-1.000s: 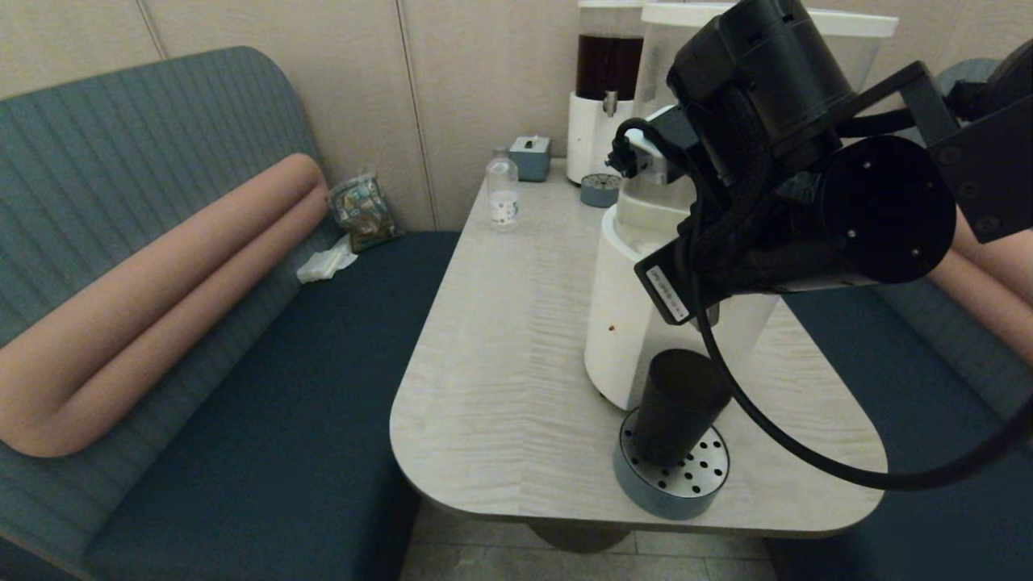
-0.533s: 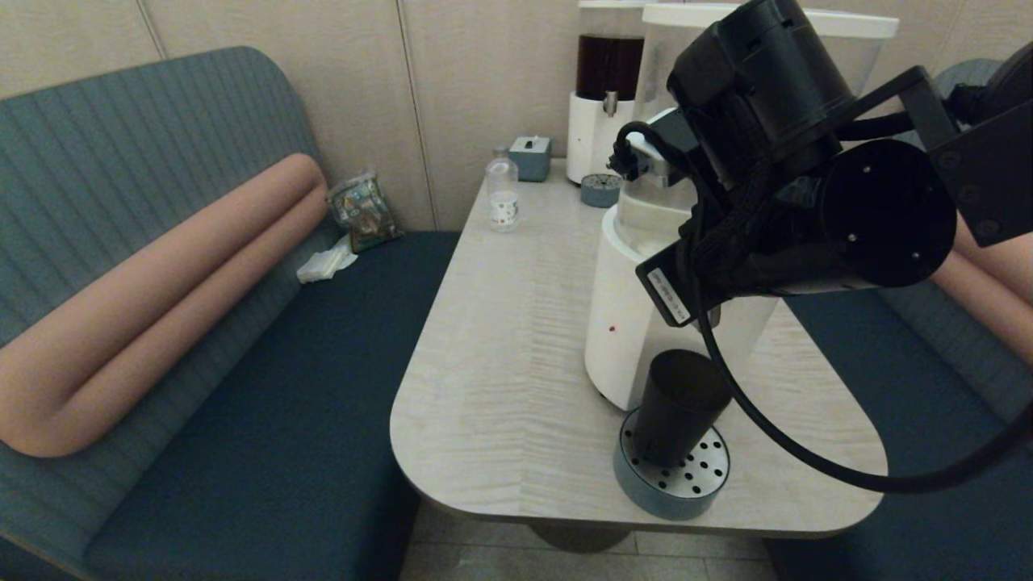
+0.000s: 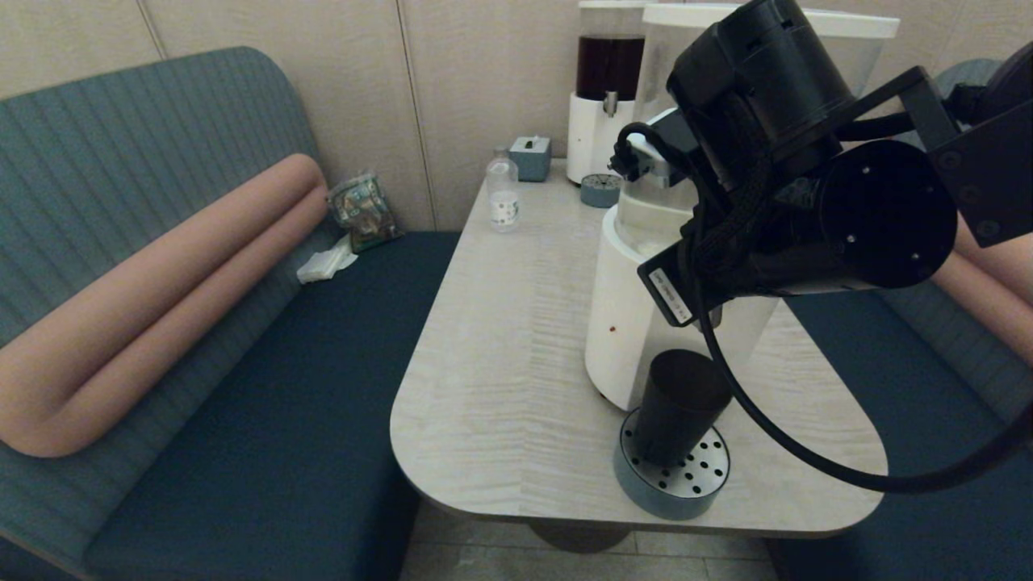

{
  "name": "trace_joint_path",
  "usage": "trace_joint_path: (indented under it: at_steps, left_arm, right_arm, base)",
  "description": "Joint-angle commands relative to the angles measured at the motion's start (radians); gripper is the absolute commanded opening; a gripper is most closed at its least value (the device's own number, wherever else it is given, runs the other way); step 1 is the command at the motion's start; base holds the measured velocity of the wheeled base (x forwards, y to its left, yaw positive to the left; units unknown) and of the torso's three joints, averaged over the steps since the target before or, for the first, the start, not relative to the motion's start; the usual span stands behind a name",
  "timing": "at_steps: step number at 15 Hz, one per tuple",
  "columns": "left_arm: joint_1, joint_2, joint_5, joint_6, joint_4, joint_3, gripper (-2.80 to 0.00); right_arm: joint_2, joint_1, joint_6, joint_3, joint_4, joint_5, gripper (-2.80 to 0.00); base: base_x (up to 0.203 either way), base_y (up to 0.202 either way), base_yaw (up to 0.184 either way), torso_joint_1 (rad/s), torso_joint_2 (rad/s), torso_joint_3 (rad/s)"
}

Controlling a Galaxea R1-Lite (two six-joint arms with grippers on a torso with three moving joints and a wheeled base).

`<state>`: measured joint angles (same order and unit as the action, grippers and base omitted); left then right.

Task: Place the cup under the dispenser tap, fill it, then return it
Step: Turn off the faucet

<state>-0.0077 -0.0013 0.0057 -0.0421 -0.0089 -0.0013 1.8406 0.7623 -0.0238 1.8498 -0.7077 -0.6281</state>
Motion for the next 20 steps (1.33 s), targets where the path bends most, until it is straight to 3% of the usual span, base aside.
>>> trace_joint_path:
  at_steps: [1,20]
  left_arm:
    - [0.000,0.001,0.000,-0.001,0.000,0.000,-2.80]
    - [0.000,0.001,0.000,-0.001,0.000,0.000,-2.80]
  right_arm:
    - [0.002,0.000,0.001,0.000,-0.004,-0.002,-2.80]
    - [-0.017,0.009,-0.007,0.007,0.008,-0.005,-2.80]
  base:
    - [0.000,0.000,0.000,0.000,0.00,0.000]
    - [0.000,0.000,0.000,0.000,0.00,0.000]
